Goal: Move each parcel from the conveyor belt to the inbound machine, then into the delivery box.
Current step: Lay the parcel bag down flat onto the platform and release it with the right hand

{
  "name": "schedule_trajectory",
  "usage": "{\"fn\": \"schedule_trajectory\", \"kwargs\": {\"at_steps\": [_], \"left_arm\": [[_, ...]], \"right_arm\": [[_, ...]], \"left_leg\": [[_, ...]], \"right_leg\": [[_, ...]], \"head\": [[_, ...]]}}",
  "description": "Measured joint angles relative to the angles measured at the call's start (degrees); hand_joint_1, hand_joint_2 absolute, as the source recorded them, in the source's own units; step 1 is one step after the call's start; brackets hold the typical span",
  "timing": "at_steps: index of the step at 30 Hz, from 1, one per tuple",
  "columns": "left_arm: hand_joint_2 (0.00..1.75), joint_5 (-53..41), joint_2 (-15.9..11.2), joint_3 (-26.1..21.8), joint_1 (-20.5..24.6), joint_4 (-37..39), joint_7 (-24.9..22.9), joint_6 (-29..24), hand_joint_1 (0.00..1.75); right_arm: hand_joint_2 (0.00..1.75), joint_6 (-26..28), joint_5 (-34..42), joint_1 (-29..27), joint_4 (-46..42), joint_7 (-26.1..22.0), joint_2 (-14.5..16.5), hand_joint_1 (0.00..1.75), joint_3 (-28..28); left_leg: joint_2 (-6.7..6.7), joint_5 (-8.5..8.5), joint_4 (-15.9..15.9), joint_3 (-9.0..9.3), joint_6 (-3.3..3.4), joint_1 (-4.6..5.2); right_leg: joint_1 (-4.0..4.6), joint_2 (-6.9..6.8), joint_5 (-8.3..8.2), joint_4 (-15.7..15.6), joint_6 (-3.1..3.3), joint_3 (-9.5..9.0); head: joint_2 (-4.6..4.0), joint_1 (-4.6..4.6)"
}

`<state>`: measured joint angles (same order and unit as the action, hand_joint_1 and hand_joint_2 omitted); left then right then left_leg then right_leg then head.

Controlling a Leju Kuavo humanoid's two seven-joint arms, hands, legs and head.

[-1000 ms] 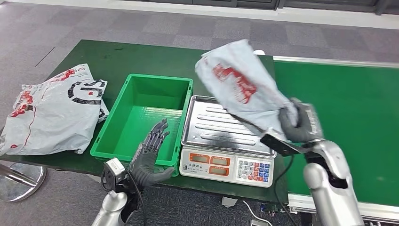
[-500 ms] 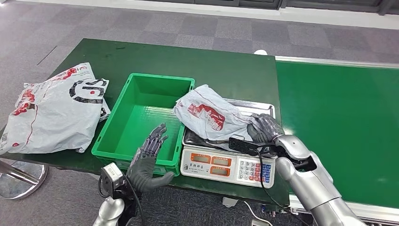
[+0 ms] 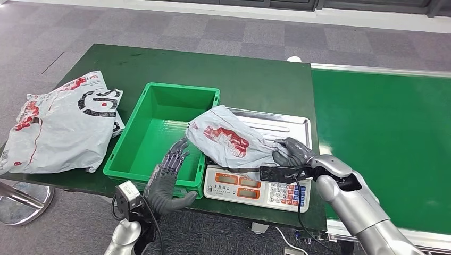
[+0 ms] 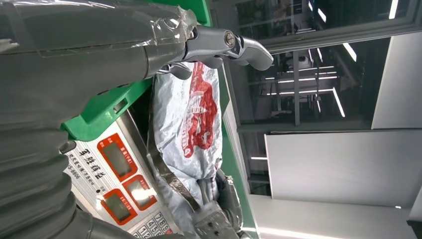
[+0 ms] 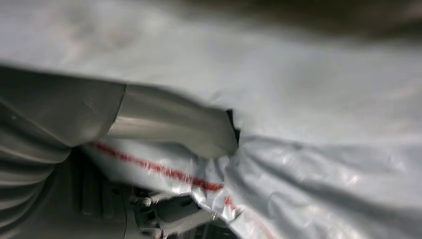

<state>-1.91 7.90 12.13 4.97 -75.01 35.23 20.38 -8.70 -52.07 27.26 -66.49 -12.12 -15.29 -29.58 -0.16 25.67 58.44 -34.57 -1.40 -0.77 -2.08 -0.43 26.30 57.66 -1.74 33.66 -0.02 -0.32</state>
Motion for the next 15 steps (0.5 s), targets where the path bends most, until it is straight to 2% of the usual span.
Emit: {"fn": "schedule_trajectory", "kwargs": {"at_steps": [6, 15], "left_arm": [[1.75, 0.46, -0.16, -0.02, -0.31, 0.04, 0.16, -0.43, 0.0], [1.75, 0.64, -0.22, -0.02, -0.31, 0.03, 0.19, -0.47, 0.0]], "right_arm": [[1.75, 2.9, 5.87, -1.41, -7.1, -3.74, -1.27, 0.0, -0.5], [1.75, 5.11, 7.18, -1.8, -13.51, -5.41, -0.89, 0.0, -0.14]], "left_leg": [[0.01, 0.0, 0.0, -0.02, 0.0, 0.0], [0.03, 0.0, 0.0, -0.02, 0.0, -0.01]], "right_leg": [[0.0, 0.03, 0.0, 0.0, 0.0, 0.03], [0.0, 0.02, 0.0, 0.0, 0.0, 0.02]], "head": [[0.01, 0.0], [0.0, -0.01]]}}
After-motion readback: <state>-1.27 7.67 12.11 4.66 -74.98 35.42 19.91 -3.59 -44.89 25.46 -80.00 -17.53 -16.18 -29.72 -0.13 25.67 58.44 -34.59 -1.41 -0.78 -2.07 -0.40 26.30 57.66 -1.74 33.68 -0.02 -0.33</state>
